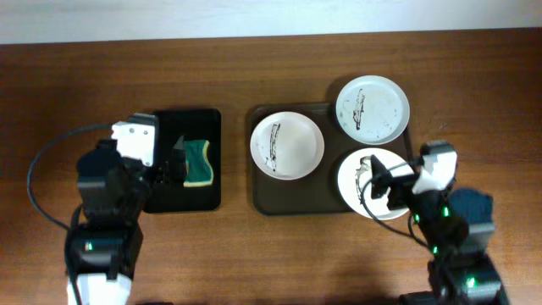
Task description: Clean dirty plates on tray and stack at the side
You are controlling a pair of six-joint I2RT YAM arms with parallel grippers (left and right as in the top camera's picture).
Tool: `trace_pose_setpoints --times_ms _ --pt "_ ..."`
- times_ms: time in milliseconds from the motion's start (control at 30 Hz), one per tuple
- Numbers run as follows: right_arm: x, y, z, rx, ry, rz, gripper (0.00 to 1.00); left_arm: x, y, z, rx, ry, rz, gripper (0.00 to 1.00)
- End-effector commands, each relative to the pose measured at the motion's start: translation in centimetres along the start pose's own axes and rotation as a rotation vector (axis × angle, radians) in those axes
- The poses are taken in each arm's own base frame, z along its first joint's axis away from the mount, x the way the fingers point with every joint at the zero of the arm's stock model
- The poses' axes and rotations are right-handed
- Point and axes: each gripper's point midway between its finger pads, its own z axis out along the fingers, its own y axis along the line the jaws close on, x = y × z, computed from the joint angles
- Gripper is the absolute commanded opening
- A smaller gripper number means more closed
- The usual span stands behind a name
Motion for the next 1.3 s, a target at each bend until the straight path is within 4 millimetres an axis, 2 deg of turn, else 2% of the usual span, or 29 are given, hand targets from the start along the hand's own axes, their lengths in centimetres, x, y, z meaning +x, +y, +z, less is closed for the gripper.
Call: trace_pose_setpoints --times_ms 0,100,167,233,300,333,400,433,467,500,600,667,833,867,1000,1067,1100,1133,1200,1267 --pt "-2.1 2.3 2.4 -0.14 0.137 0.035 0.99 -0.5 -2.1 2.2 0.158 0.089 -0.004 0.99" --pt "-1.2 2.4 6.1 -0.16 0.428 0.109 0.99 0.9 -4.3 4.5 0.315 0.266 -0.059 0.99" --pt "-0.1 2.0 8.3 -0.148 0.579 0.146 0.99 1.7 -5.9 5.0 0.42 0.326 -0.097 0.99" --pt "0.9 1.8 11.0 -0.16 0.629 0.163 0.99 3.3 -7.0 5.2 0.487 0.395 -0.142 0.99" --pt "2.8 3.1 12.7 -0.254 0.684 0.213 0.99 4.5 -7.8 4.4 0.514 0.472 -0.218 1.0" --pt "3.8 3.1 13.7 -0.267 0.704 0.225 0.98 4.5 -7.9 4.4 0.519 0.473 -0.228 0.99" --pt "5.9 3.0 15.4 -0.25 0.751 0.255 0.76 4.4 -7.6 4.8 0.501 0.462 -0.224 0.99" --pt "6.9 3.0 16.2 -0.212 0.774 0.283 0.7 4.9 -6.2 5.6 0.393 0.492 -0.279 1.0" --pt "8.1 2.7 17.0 -0.129 0.801 0.3 0.65 6.4 -3.2 6.6 0.164 0.551 -0.402 0.99" --pt "9.3 2.5 17.6 -0.05 0.82 0.291 0.64 7.3 -1.5 7.0 0.031 0.576 -0.478 0.96" --pt "11.5 3.2 18.5 0.067 0.854 0.281 0.58 7.9 -0.5 8.2 -0.051 0.578 -0.539 0.91" --pt "13.0 3.9 19.2 0.115 0.873 0.29 0.54 9.2 -0.2 9.3 -0.075 0.612 -0.531 0.93" --pt "15.4 3.6 21.1 0.135 0.885 0.274 0.46 11.6 -0.3 11.5 -0.067 0.672 -0.482 0.94" --pt "16.0 3.6 21.4 0.136 0.893 0.273 0.42 12.1 0.0 11.8 -0.084 0.681 -0.477 0.93" --pt "18.3 3.4 22.0 0.147 0.937 0.269 0.32 12.6 0.0 12.5 -0.07 0.689 -0.419 0.93" --pt "19.1 3.6 22.2 0.144 0.949 0.268 0.2 12.9 -0.1 12.8 -0.064 0.696 -0.404 0.92" --pt "19.1 3.8 22.3 0.139 0.946 0.263 0.07 13.3 -0.3 13.0 -0.057 0.707 -0.391 0.91" --pt "19.1 3.9 22.3 0.137 0.946 0.261 0.04 13.9 -0.7 13.4 -0.043 0.722 -0.362 0.88" --pt "19.2 4.1 22.3 0.132 0.948 0.261 0.04 14.4 -1.1 14.1 -0.044 0.73 -0.33 0.86" --pt "19.1 4.3 22.3 0.128 0.945 0.258 0.04 15.6 -2.6 15.0 -0.032 0.757 -0.303 0.84"
